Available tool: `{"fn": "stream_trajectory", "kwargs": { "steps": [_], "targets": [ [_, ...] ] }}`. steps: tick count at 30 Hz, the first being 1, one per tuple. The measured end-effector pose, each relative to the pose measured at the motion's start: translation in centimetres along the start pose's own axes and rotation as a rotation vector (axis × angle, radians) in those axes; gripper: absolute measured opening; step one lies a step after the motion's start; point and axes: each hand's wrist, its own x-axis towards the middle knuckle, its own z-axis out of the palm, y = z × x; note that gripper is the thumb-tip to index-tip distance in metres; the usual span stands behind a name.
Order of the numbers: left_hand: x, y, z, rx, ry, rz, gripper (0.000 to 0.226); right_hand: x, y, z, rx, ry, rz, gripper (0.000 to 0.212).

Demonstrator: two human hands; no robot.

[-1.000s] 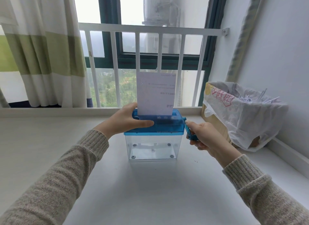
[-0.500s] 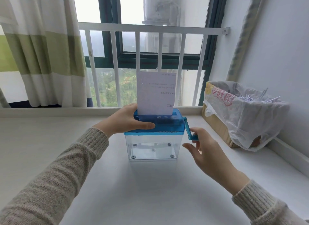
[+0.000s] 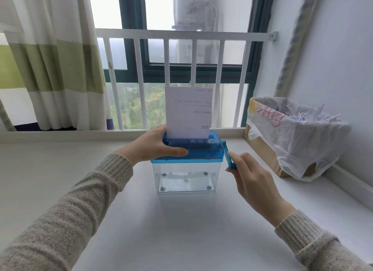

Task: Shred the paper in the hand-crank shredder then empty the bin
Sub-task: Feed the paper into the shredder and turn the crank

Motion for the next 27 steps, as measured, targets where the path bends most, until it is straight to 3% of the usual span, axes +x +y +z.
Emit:
{"fn": "stream_trajectory", "kwargs": {
  "steps": [14,27],
  "targets": [
    [-0.1,0.0,0.1,0.02,0.012,0.014,0.041,0.0,0.3,0.3,-0.068,0.064,-0.028,0.033],
    [0.3,-0.5,0.1,0.027,0.001,0.005,0.05,0.9,0.1,-0.5,-0.044,0.041,-0.015,0.028]
  ]
}}
